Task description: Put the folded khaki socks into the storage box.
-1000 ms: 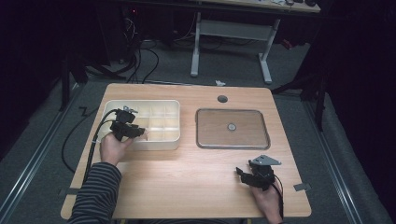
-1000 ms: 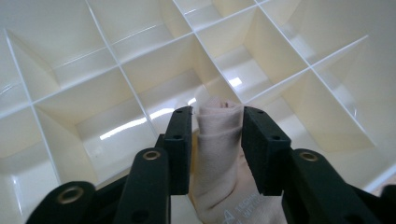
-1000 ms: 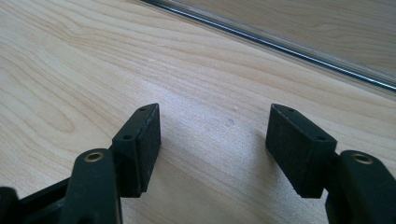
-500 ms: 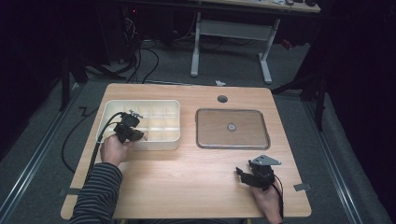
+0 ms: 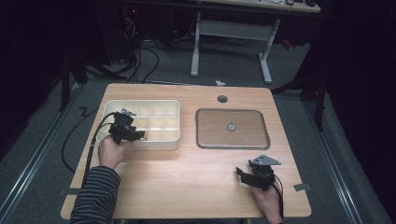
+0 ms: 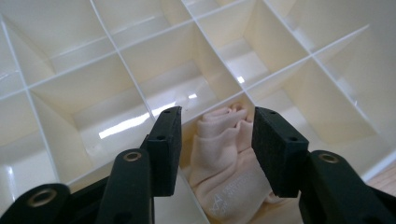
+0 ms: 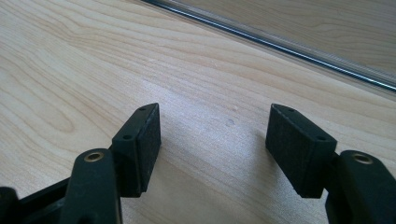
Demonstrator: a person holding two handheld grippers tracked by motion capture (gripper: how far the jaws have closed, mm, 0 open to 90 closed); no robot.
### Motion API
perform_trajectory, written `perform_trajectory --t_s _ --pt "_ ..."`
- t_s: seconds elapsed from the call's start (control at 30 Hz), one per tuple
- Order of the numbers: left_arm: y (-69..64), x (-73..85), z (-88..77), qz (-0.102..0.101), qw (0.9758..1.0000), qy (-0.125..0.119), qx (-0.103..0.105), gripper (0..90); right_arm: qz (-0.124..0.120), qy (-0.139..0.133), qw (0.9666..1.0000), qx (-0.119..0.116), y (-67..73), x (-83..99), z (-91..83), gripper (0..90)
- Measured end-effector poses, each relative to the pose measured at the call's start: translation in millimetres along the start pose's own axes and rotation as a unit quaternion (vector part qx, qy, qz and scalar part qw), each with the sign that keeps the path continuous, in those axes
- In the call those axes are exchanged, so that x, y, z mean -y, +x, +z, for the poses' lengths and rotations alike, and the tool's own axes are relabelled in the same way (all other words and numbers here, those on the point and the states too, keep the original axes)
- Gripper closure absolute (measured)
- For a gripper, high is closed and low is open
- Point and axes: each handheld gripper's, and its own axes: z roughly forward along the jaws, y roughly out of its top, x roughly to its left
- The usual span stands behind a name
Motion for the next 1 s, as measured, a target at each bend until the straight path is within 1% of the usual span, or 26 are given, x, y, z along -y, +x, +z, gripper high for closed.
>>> perform_trajectory --t_s 0.1,0.2,0.3,0.4,0.43,0.57,0.63,0.73,1.0 --pt "0.4 -0.7 -5.1 -0.009 0.9999 -0.014 0.002 48.9 0.0 0.0 1.0 0.0 0.1 0.0 0.0 35.6" --pt "-0.3 -1.0 -8.1 -0.011 0.9997 -0.021 0.003 46.0 0.0 0.0 1.0 0.0 0.0 0.0 0.0 35.5" --pt "-1.0 -0.9 -9.4 -0.011 0.9996 -0.024 0.003 44.6 0.0 0.0 1.0 -0.001 0.0 0.0 0.0 35.5" --pt "-1.9 -1.1 -10.3 -0.015 0.9995 -0.027 0.008 42.8 0.0 0.0 1.0 -0.001 -0.1 0.0 0.0 35.5" --pt "-2.6 -1.3 -10.6 -0.015 0.9995 -0.028 0.007 42.9 0.001 0.0 1.0 -0.001 -0.1 0.0 -0.1 35.5" --pt "-7.0 -1.2 -11.7 -0.009 0.9995 -0.03 -0.001 41.1 0.001 0.0 1.0 -0.001 -0.1 0.0 -0.1 35.5" --pt "-8.7 -1.3 -12.4 -0.008 0.9996 -0.027 0.0 38.7 0.0 0.0 1.0 -0.001 -0.2 0.0 0.0 35.5" --pt "-10.3 -1.6 -14.4 -0.015 0.9996 -0.023 0.004 36.6 0.001 0.0 1.0 -0.001 -0.1 0.0 -0.1 35.5" --pt "-15.2 1.9 -23.5 -0.024 0.9988 -0.042 0.012 31.4 0.001 0.0 1.0 -0.001 -0.1 0.0 -0.1 35.5"
